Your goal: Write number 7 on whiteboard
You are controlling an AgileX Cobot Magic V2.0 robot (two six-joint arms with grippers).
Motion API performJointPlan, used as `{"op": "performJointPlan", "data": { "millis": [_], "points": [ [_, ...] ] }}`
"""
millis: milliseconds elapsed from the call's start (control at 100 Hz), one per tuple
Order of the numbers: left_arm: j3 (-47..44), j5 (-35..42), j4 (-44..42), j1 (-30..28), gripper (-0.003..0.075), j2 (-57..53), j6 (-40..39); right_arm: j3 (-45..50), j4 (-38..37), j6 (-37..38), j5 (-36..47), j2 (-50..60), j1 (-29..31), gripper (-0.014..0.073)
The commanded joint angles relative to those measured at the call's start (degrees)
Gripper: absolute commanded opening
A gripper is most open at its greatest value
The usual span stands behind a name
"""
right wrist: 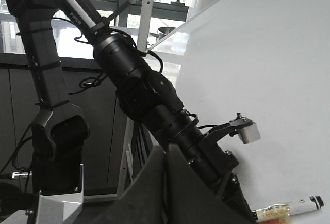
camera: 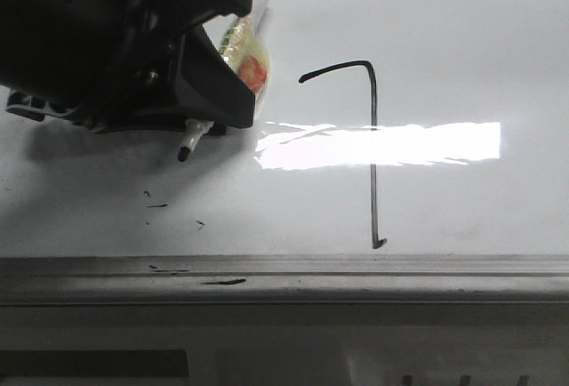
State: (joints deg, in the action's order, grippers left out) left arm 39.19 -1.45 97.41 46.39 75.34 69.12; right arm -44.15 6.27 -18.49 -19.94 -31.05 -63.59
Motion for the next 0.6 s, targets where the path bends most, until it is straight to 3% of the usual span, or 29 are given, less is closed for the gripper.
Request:
{"op": "performJointPlan", "data": {
  "millis": [0, 160, 380, 590],
  "points": [
    [0.0, 18.7, -0.2, -1.8, 0.0179, 2.0, 0.4, -1.7, -0.2, -0.4, 4.3, -0.6, 0.1, -0.005],
    [0.0, 18.7, -0.2, -1.8, 0.0204, 2.0, 0.4, -1.7, -0.2, -0.4, 4.3, -0.6, 0.1, -0.005],
    [0.0, 18.7, -0.2, -1.8, 0.0435, 2.0, 0.4, -1.7, -0.2, -0.4, 4.3, -0.6, 0.1, -0.005],
    [0.0, 16.5, -0.2, -1.8, 0.0451, -0.2, 0.4, -1.7, -0.2, -0.4, 4.3, -0.6, 0.1, -0.005]
  ]
}}
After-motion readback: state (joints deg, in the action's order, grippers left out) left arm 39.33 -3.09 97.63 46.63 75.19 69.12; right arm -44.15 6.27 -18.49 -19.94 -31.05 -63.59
